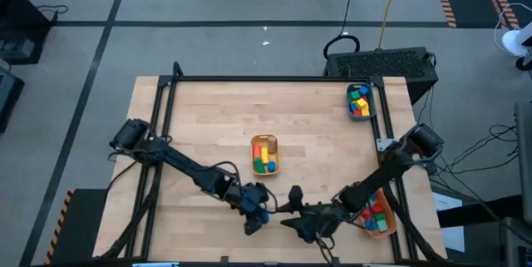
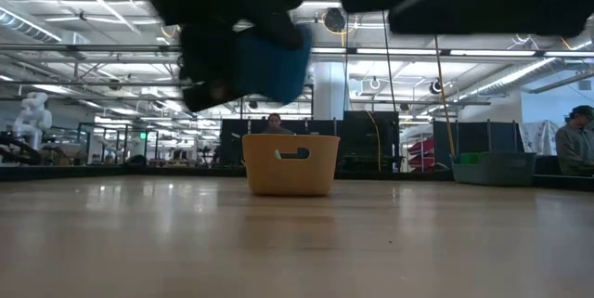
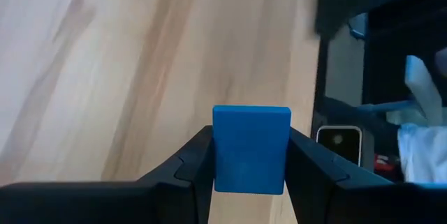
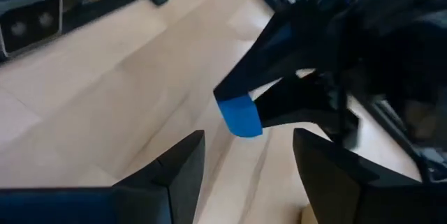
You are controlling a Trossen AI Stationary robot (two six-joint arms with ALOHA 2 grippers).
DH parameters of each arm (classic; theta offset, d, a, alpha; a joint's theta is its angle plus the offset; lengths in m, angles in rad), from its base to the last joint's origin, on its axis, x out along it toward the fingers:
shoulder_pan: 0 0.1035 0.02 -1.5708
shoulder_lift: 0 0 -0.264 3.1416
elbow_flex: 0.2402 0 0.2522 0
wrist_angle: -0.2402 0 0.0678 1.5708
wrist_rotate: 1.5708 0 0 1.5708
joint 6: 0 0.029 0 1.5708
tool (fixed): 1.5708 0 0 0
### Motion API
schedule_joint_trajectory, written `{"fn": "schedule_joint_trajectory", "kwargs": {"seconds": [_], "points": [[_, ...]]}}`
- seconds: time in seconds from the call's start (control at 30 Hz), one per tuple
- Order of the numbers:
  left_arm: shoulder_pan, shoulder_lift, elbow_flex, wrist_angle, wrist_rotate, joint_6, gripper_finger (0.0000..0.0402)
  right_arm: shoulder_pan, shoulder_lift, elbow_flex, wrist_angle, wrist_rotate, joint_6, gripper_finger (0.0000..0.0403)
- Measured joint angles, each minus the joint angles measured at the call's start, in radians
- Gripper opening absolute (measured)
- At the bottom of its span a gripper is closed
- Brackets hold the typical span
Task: Sort blocks by size
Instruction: Put the blue half-circle block into the orange bin
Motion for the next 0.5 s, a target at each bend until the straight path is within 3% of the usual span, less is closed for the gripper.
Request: {"fn": "schedule_joint_trajectory", "kwargs": {"seconds": [0.5], "points": [[0.043,0.118,0.133,0.047,0.060,0.178,0.0136,-0.028,0.029,0.000,0.060,-0.113,-0.054,0.0203]]}}
